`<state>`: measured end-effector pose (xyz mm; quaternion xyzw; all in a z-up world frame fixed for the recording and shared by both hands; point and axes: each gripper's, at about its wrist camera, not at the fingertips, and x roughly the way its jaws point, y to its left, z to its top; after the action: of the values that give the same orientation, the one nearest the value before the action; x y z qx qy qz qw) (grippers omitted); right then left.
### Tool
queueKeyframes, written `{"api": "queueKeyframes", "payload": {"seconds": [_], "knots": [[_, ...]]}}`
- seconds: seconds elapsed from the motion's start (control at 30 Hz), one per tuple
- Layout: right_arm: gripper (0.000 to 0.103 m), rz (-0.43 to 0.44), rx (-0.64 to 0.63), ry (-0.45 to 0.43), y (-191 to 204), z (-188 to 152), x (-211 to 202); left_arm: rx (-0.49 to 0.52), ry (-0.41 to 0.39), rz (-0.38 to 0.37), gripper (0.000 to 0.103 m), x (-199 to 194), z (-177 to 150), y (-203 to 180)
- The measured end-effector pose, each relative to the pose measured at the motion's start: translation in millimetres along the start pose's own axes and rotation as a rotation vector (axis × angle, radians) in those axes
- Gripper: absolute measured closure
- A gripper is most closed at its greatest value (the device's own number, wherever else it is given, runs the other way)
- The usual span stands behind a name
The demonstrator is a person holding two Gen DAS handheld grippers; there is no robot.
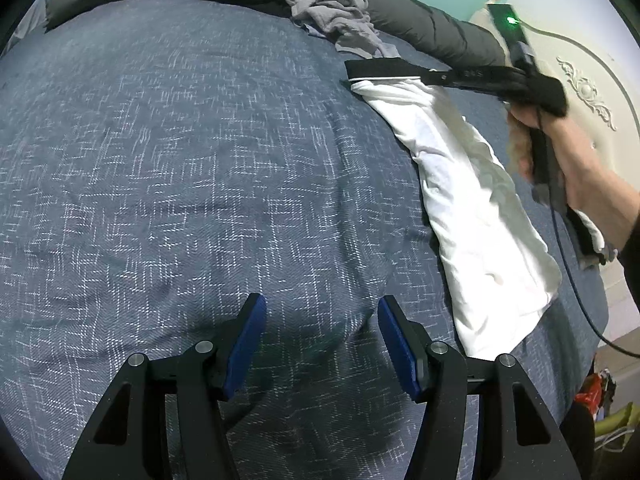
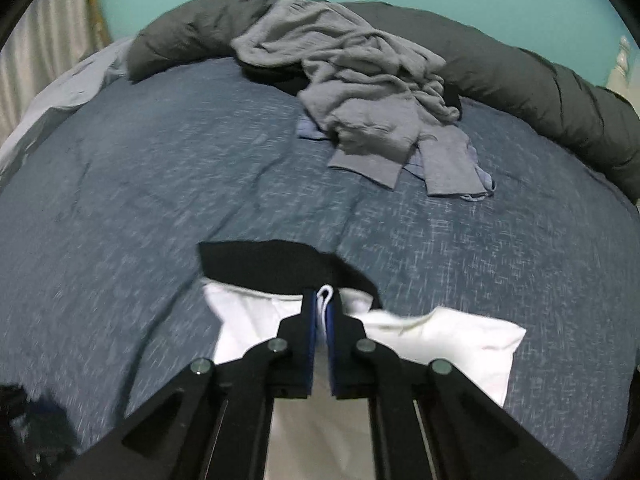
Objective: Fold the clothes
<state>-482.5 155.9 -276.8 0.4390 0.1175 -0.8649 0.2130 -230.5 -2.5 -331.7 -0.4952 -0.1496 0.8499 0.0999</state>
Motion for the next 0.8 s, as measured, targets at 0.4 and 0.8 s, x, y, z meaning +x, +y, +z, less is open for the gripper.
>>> {"api": "queueKeyframes", "payload": {"seconds": [0.4, 0.8], "knots": [[0.099, 0.051, 0.22, 0.028, -37.6, 0.8, 24.6, 0.0, 0.015, -0.007, 0.041, 8.6, 0.1, 1.1], [0.082, 0.085, 0.24, -0.049, -79.0, -3.5, -27.5, 0.007, 0.01, -0.012, 0.041, 7.8, 1.7, -1.0]]}}
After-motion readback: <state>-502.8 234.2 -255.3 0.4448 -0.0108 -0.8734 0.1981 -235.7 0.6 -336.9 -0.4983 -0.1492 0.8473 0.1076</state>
